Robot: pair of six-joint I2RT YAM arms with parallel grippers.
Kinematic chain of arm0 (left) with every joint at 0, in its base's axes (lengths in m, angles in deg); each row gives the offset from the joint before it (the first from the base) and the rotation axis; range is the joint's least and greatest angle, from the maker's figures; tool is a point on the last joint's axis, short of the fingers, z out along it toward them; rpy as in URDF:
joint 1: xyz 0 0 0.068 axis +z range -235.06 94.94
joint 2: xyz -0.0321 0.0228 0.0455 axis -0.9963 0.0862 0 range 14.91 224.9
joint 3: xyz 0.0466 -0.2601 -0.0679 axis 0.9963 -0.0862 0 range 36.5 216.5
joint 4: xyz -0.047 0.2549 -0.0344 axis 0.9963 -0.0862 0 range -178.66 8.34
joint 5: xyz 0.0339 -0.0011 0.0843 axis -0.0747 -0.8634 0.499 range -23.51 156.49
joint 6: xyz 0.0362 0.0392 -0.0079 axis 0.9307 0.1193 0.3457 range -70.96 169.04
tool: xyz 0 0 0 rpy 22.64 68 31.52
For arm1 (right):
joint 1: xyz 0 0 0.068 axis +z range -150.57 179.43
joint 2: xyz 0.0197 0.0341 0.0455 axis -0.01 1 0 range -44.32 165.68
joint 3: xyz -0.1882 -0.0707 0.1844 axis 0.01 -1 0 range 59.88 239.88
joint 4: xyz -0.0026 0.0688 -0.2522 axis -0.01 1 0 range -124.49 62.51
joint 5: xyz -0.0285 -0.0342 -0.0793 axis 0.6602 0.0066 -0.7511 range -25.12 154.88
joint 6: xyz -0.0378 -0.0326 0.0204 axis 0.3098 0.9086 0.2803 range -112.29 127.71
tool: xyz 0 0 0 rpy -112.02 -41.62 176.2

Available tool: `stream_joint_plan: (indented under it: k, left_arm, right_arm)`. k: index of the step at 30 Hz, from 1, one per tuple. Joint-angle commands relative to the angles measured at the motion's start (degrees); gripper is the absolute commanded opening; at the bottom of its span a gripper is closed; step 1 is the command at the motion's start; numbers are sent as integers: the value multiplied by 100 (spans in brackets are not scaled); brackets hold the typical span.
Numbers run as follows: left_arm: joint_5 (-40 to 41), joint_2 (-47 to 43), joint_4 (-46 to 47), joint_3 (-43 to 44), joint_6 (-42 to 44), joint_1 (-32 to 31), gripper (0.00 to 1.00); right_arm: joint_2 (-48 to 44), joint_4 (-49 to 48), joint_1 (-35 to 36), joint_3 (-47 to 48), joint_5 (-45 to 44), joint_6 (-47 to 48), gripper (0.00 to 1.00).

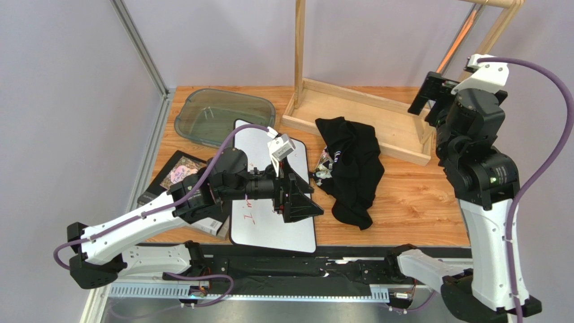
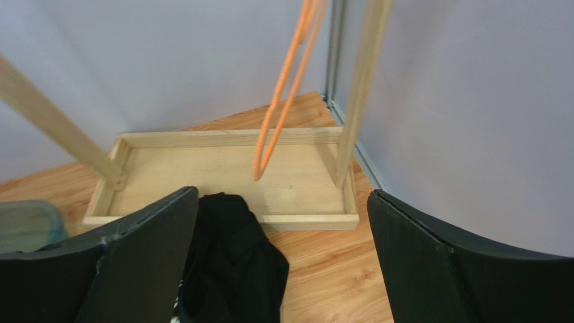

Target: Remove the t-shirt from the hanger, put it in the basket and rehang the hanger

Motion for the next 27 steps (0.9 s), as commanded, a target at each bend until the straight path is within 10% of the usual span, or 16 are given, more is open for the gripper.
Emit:
stream_joint_plan:
  k: [1, 7, 27]
  left_arm:
    - [228, -226, -4, -60, 187, -40, 93]
    - [544, -323, -224, -69, 345, -31, 93]
    - [782, -622, -602, -236, 425, -31, 93]
  right_arm:
    - [73, 377, 1549, 526, -1305, 491, 100]
    - [380, -27, 3100, 37, -768, 685, 100]
    - [1855, -2302, 1933, -4052, 678, -3489, 100]
